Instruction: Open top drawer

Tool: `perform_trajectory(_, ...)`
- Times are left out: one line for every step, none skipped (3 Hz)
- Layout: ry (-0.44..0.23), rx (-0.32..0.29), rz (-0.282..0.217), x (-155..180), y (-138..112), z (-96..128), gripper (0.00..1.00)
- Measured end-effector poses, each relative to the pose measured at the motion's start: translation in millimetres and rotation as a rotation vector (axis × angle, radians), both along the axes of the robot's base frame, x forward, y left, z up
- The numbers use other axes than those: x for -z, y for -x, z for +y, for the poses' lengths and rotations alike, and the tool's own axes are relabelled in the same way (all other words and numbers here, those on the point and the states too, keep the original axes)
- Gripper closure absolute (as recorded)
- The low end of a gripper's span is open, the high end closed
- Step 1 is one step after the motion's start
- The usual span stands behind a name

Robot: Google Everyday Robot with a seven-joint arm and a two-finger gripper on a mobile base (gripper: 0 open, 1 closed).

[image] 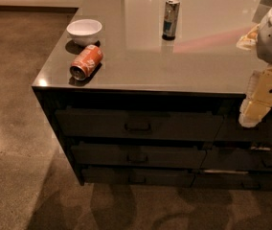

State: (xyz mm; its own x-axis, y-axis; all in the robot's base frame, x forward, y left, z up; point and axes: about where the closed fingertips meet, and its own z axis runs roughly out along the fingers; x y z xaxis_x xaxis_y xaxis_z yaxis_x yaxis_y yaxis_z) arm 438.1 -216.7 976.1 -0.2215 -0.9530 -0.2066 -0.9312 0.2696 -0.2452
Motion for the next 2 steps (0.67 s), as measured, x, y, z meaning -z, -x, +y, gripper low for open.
perform_trajectory(0.000, 0.000, 0.000, 0, 0, 0, 0.00)
perform_trajectory(0.001, -0.003, 0.006, 26, 3, 7, 0.00)
